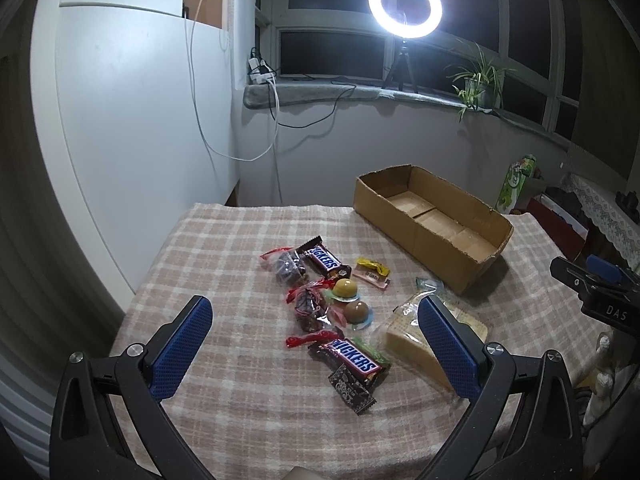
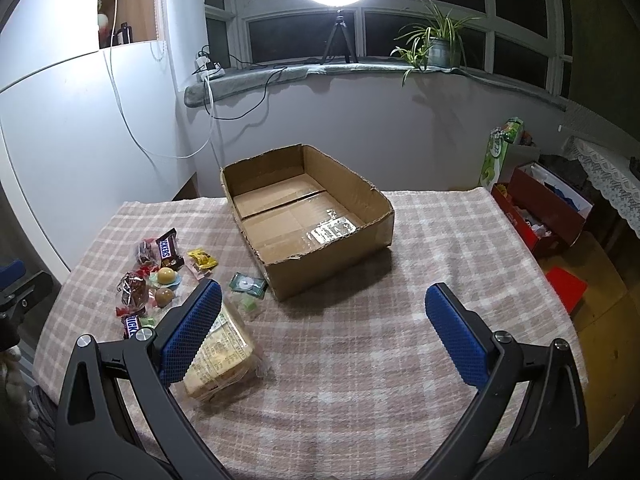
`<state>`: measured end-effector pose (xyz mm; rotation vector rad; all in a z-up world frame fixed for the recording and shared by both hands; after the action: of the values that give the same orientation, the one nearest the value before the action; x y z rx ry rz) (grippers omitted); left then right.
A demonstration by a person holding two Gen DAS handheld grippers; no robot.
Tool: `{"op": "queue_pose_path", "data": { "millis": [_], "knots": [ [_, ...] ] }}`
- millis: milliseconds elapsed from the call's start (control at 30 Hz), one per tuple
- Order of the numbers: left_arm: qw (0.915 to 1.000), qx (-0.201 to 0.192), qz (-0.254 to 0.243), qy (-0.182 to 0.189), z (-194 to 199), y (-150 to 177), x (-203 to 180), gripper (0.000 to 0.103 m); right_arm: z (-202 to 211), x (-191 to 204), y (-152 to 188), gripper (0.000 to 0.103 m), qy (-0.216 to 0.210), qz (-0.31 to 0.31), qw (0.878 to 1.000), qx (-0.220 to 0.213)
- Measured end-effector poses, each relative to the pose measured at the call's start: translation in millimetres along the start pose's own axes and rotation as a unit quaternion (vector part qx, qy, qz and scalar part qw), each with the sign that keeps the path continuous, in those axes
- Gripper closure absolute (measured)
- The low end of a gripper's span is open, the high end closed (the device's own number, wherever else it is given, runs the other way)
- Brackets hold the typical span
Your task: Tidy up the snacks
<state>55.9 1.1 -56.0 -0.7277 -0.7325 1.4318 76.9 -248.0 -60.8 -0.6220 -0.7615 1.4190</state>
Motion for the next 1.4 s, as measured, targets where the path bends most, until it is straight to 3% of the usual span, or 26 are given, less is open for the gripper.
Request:
{"op": "queue_pose_path", "data": {
  "millis": [367,500,600,800,833,933,967,1033,1133,1233,1400],
  "knots": [
    [0.9997,0.021,-0.004,0.011,-14.0,11.7,-6.4,0.001,-14.8,-3.3,9.4,0.000,-0.032,-0.010,0.999,0.028],
    [0.9986,0.042,0.003,0.034,-23.3,22.3,-11.2,0.001,-24.3,-0.6,16.5,0.000,-0.064,-0.010,0.997,0.050],
    [0.9948,0.072,0.012,0.071,-33.8,34.6,-19.4,0.001,-32.5,5.6,25.5,0.000,-0.101,-0.007,0.992,0.074],
    [0.9837,0.123,0.013,0.130,-49.5,58.7,-44.6,0.021,-52.2,21.0,45.1,0.002,-0.157,0.014,0.979,0.131],
    [0.9813,0.131,0.018,0.140,-51.2,61.9,-47.8,0.030,-54.9,23.2,46.6,0.007,-0.158,0.019,0.978,0.136],
    [0.9689,0.157,0.047,0.185,-59.3,70.0,-56.3,0.036,-62.9,29.4,52.0,0.012,-0.178,0.029,0.970,0.162],
    [0.9655,0.162,0.054,0.196,-60.9,71.2,-59.3,0.045,-65.1,31.3,53.3,0.014,-0.187,0.025,0.967,0.172],
    [0.9617,0.165,0.061,0.210,-62.2,72.5,-64.6,0.053,-72.1,35.6,55.7,0.023,-0.207,0.020,0.959,0.194],
    [0.9549,0.174,0.069,0.231,-66.1,73.2,-71.0,0.054,-81.6,40.3,56.7,0.032,-0.227,0.016,0.949,0.218],
    [0.9460,0.185,0.087,0.252,-70.4,73.3,-75.7,0.056,-93.3,44.3,54.1,0.033,-0.238,0.013,0.943,0.233],
    [0.9430,0.189,0.085,0.260,-76.3,72.0,-83.6,0.057,-109.8,50.1,49.1,0.039,-0.260,0.004,0.929,0.262]
  ]
}}
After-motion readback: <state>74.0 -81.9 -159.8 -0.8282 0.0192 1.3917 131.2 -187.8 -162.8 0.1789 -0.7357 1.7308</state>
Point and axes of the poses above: each gripper's, at about its wrist camera, not at the fingertips, and z roughly against the way its jaws point, x to its left, y to its underside, the point moved 7 cm from there along -z, roughly the way its jaws point, and after that the axes turned 3 degrees about -z, right-handed, at the moved point
